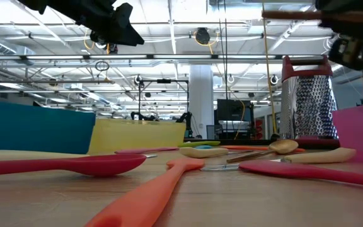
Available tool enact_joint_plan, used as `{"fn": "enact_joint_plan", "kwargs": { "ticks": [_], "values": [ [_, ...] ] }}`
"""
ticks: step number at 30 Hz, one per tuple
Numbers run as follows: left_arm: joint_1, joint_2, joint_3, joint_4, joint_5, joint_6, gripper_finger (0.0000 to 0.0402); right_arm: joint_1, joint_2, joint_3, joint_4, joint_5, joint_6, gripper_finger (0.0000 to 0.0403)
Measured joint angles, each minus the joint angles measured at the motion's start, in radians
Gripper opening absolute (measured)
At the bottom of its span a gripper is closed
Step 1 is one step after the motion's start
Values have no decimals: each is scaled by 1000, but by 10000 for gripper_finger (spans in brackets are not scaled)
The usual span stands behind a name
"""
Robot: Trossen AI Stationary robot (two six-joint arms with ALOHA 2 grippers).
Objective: Pick & Place Kitchen Items
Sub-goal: Put the brown serving spoon into the pink bin
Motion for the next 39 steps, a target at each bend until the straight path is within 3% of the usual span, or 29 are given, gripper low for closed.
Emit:
{"fn": "enact_joint_plan", "kwargs": {
  "ticks": [3,11,20,25,32,39],
  "values": [
    [0,0,0,0,0,-16,177,49,8,0,-53,47,177,39],
    [0,0,0,-3,0,-42,177,176,47,0,-189,45,558,40],
    [0,0,0,-2,0,-38,177,273,47,1,-463,57,931,40],
    [0,0,0,-2,0,-38,177,280,49,2,-492,68,953,40],
    [0,0,0,0,0,-28,177,280,2,0,-440,141,843,40],
    [0,0,0,0,0,-5,177,280,-7,0,-445,4,853,40]
  ]
}}
